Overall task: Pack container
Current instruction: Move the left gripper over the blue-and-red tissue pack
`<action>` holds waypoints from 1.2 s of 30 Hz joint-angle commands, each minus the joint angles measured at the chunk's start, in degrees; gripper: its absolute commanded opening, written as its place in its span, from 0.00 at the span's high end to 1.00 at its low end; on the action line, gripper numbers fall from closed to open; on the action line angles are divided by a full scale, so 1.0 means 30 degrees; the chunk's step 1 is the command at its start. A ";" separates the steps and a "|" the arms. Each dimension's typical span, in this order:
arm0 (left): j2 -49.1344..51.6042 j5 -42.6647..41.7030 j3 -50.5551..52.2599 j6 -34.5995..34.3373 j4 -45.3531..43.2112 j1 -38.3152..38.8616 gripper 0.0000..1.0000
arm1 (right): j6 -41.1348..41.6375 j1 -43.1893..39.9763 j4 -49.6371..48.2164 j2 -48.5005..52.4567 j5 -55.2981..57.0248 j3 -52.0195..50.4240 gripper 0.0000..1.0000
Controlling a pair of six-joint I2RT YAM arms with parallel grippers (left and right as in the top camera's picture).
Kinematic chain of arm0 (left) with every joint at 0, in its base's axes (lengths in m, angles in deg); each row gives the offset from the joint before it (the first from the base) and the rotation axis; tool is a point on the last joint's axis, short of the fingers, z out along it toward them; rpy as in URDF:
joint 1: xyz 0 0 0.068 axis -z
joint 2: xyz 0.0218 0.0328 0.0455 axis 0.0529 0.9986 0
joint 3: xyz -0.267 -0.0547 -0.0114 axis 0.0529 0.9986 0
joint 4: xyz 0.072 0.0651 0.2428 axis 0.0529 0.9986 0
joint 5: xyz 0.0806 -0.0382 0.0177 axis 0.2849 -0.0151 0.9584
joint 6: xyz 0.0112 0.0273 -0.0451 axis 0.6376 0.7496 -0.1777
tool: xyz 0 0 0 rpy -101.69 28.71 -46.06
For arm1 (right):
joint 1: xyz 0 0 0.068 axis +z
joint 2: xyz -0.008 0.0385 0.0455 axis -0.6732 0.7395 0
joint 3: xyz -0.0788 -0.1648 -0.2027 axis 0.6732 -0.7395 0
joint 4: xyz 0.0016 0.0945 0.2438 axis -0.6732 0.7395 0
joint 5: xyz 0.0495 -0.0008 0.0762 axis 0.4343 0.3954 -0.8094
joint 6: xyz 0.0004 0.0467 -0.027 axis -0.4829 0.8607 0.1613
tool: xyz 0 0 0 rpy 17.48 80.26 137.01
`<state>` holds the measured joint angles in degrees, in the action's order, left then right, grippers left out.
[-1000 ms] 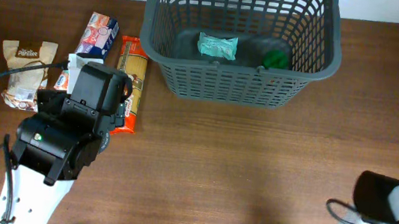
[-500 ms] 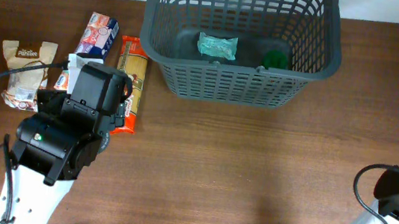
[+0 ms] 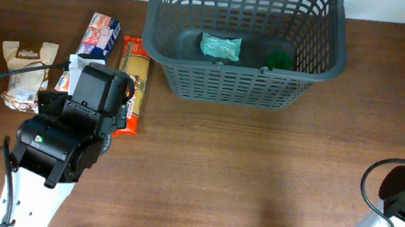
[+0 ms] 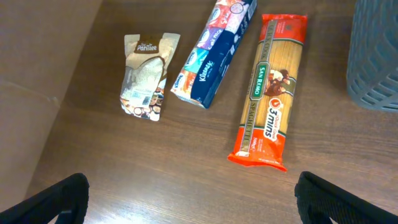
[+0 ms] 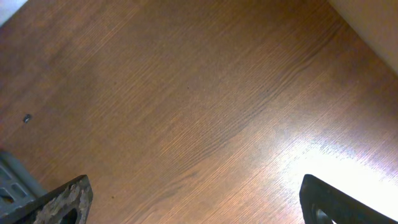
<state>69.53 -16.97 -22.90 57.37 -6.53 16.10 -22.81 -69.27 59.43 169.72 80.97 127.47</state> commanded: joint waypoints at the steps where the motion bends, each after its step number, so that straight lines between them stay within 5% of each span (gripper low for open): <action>1: -0.0095 -0.0452 -0.0328 -0.0328 -0.0379 -0.0102 0.01 | 0.0226 0.0109 -0.0066 -0.0226 -0.0168 -0.0102 0.01; 19: -0.0073 -1.0244 -0.0328 -0.0321 -0.0306 -0.0102 0.01 | 0.0226 0.0109 -0.0066 -0.0226 -0.0168 -0.0102 0.01; 26: 0.0029 -0.5384 -0.0328 -0.1137 -0.1938 -0.0437 0.01 | 0.0226 0.0109 -0.0066 -0.0226 -0.0168 -0.0102 0.01; 31: 0.0692 -0.5588 -0.0423 -0.1486 -0.3555 -0.2681 0.00 | 0.0226 0.0109 -0.0066 -0.0226 -0.0168 -0.0102 0.01; 36: 0.3424 -0.8619 -0.2200 -0.1464 -0.2951 -0.6761 0.01 | 0.0226 0.0109 -0.0066 -0.0226 -0.0168 -0.0102 0.01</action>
<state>75.09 -37.60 -25.85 54.12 -16.39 1.35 -22.78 -69.27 59.41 169.72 80.56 127.43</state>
